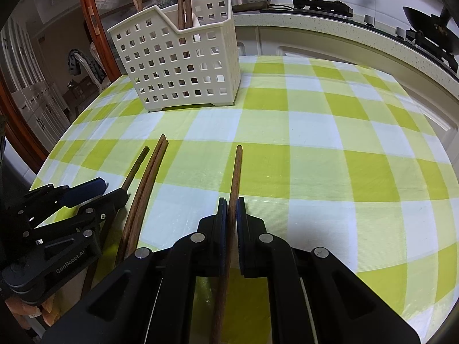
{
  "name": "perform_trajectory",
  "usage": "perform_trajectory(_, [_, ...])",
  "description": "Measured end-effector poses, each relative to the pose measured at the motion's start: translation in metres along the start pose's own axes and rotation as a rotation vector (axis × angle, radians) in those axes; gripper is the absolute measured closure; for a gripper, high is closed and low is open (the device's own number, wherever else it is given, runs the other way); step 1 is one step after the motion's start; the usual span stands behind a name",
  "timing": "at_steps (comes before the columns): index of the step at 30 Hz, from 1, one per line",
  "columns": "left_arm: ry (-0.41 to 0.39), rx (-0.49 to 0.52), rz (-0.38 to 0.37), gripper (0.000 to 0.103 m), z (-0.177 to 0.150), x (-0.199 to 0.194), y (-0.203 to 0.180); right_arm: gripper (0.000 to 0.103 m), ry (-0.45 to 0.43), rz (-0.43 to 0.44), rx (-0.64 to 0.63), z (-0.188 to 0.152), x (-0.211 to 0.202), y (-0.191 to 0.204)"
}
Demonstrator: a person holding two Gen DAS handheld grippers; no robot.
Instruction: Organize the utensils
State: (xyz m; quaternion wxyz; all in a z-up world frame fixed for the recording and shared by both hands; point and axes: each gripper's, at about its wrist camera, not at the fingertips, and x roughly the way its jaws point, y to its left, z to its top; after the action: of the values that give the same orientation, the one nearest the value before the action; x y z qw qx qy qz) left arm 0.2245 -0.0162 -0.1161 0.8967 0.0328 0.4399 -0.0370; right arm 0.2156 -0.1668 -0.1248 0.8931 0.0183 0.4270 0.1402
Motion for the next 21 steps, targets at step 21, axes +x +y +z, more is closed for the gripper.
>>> perform_trajectory(21, [-0.032,0.043,-0.013,0.088,-0.004,-0.001,-0.011,0.095,0.005,-0.031,-0.047,0.001,0.001,0.007])
